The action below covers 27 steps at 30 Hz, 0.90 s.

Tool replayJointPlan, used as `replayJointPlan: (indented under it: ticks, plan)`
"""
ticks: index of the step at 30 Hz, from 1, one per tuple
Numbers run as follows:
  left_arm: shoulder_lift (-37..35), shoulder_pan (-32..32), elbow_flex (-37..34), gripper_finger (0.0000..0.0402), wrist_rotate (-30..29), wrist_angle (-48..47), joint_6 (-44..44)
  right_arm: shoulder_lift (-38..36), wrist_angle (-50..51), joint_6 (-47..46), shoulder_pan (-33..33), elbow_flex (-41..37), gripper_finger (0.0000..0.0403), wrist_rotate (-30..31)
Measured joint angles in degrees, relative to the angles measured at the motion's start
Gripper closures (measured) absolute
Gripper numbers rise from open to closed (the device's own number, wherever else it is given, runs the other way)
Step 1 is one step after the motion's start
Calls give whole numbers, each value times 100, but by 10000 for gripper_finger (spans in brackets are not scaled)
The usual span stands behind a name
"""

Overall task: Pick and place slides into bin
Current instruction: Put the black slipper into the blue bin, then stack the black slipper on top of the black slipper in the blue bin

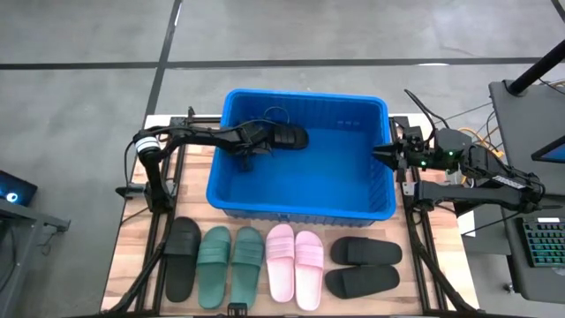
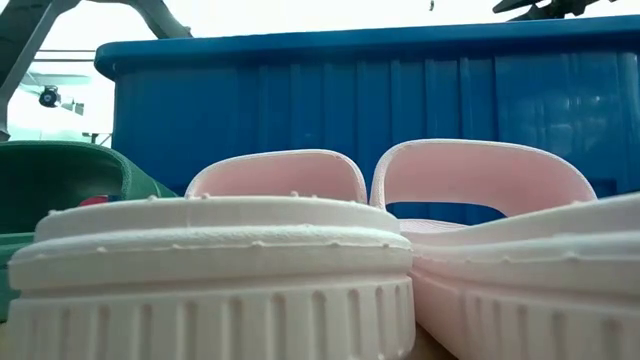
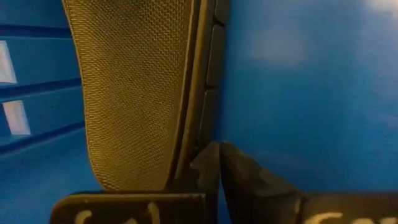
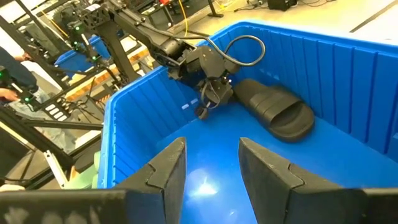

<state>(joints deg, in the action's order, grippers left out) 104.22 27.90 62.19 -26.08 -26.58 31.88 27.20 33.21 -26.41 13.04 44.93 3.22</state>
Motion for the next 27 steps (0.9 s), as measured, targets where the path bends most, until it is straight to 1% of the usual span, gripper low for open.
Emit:
replayJointPlan:
  ticks: [7,9,12,14,17,19,21,24,27]
  plan:
    - [-112,-13,2,401,58,-85,0,0,0,2,0,-4,264,0]
    - [-124,-14,2,401,288,-225,0,0,0,12,0,-4,264,-1]
    - [-173,-15,2,401,952,-419,0,0,0,30,0,-4,264,-3]
    - [-173,-21,2,401,1037,-445,0,0,0,33,0,-4,264,-4]
    - [-189,-27,10,401,973,-469,-33,0,0,40,0,-4,264,-7]
    - [-220,-24,84,401,1008,-672,-136,0,1,45,0,-4,264,-9]
    - [-289,-26,178,401,1218,-947,-160,0,0,46,0,-4,264,-11]
    - [-480,-33,269,401,1684,-1242,-235,0,0,46,-1,-4,264,-11]
    - [-768,-35,330,401,2051,-1291,-624,0,0,53,0,-4,264,-11]
